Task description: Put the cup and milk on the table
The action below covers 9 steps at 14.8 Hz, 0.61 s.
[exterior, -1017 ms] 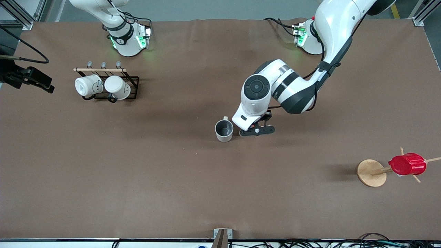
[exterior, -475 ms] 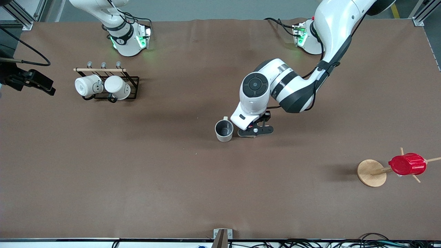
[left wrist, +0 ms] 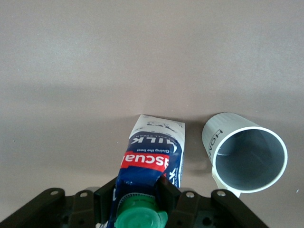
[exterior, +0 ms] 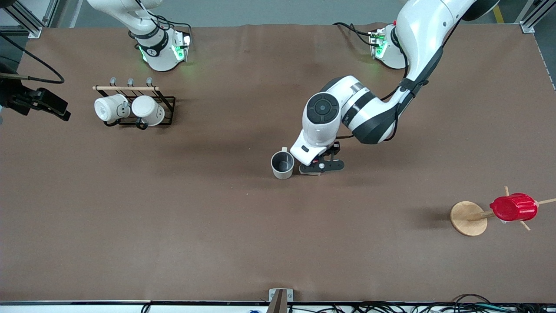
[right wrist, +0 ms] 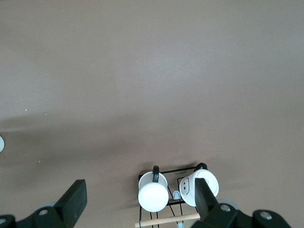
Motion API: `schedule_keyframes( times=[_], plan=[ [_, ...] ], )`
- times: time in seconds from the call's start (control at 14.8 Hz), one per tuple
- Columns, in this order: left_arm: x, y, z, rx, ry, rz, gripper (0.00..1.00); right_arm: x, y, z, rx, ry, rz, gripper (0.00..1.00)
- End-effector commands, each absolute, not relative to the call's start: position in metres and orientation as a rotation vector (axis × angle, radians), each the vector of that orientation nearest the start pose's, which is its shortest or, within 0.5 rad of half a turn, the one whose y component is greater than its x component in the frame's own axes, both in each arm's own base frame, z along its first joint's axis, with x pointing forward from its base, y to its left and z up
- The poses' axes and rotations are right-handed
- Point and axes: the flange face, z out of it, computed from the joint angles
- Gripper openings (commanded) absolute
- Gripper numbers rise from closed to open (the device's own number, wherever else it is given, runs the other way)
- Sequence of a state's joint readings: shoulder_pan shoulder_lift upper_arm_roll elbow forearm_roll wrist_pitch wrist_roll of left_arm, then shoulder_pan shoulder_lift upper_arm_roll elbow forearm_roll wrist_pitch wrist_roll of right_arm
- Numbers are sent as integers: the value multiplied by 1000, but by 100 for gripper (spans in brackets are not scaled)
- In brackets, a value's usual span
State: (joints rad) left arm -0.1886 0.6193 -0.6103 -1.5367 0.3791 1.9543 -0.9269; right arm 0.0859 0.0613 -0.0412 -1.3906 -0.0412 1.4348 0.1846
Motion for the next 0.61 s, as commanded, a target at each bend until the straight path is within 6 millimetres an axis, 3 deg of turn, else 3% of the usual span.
schedule_keyframes(
  times=[0.0,0.07,0.14,0.2,0.41,0.54],
  plan=[
    [543,-429,330,-3077,-51,64,8,554,26,662,-3162,201,24,100],
    [543,-429,330,-3076,-46,62,25,554,26,662,-3160,201,27,100],
    [543,-429,330,-3075,-43,56,71,554,25,663,-3161,204,22,100],
    [544,-428,331,-3074,-41,50,96,555,25,663,-3161,204,17,100],
    [544,-428,346,-3080,-75,17,100,555,26,663,-3161,201,17,100],
    [545,-425,372,-3089,-92,-42,100,554,25,663,-3161,204,25,100]
  ],
)
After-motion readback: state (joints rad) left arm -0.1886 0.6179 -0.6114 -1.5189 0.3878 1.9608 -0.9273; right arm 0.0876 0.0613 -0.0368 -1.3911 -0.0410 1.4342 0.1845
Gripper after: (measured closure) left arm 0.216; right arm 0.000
